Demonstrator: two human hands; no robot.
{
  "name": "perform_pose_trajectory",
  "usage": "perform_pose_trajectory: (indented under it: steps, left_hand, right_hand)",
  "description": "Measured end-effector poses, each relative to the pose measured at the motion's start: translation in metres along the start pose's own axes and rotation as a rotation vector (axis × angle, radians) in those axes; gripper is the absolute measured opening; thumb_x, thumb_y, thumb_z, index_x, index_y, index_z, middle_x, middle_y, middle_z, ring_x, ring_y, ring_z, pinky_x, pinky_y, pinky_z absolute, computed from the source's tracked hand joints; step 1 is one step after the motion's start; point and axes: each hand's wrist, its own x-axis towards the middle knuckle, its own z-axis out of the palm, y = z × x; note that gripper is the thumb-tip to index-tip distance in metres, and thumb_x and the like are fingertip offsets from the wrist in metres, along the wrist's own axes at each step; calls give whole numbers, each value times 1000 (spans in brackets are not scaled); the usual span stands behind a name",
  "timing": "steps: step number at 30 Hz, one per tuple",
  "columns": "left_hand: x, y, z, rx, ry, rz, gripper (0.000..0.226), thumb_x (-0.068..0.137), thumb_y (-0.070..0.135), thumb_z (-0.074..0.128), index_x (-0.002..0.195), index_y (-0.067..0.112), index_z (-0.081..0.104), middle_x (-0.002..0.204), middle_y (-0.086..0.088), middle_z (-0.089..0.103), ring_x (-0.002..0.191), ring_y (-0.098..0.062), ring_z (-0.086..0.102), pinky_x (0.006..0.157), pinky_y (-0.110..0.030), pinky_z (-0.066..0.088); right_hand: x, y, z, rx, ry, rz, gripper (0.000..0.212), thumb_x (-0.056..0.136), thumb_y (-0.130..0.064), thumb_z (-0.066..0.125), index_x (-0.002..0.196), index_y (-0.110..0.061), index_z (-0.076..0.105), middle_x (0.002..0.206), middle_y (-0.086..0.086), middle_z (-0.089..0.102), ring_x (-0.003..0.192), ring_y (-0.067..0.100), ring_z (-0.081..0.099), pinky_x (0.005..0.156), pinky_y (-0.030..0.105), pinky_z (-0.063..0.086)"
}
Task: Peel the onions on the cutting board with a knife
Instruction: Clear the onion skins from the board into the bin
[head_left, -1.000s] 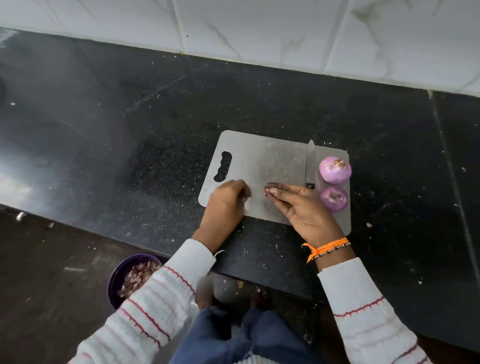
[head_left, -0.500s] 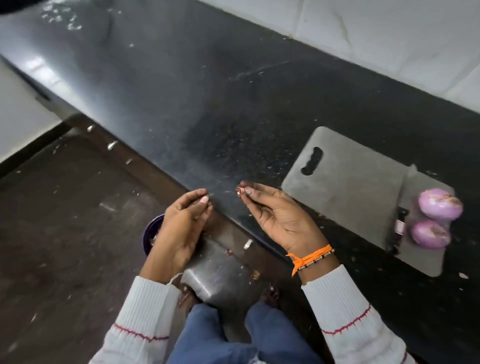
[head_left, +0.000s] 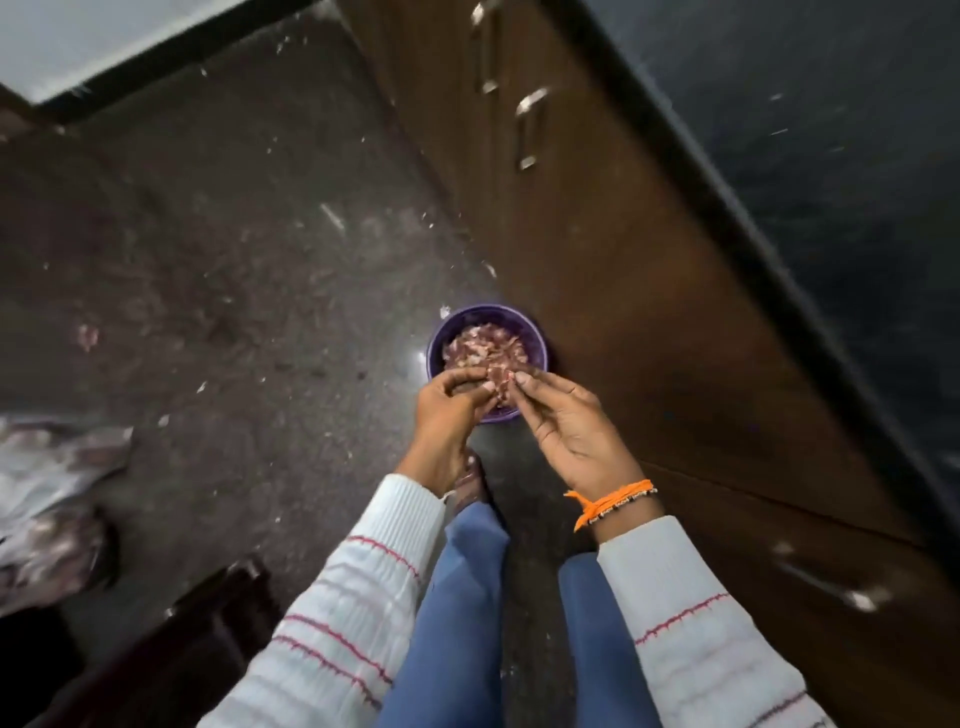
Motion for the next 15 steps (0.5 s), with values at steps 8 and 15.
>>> perform_pose_trajectory:
  steps: [8,15]
  left_hand:
    - [163,-52,-50,191,131,28,27,79,-15,59,71,10,57,43,10,59,43,3,56,48,-11,47]
    - [244,-97,-64,343,116,-30,34,82,-14,53,77,16,68,91,-10,70,89,-22,67,66,-20,53]
  right_hand:
    - [173,55,-25,-438,270,-108,14,85,15,52,86,6,63,69,4,67,65,10,65,66,16,56]
    - [267,79,-63,-987,438,-151,26,89,1,50,107,-4,68,111,13,67,104,23,62,95,38,50]
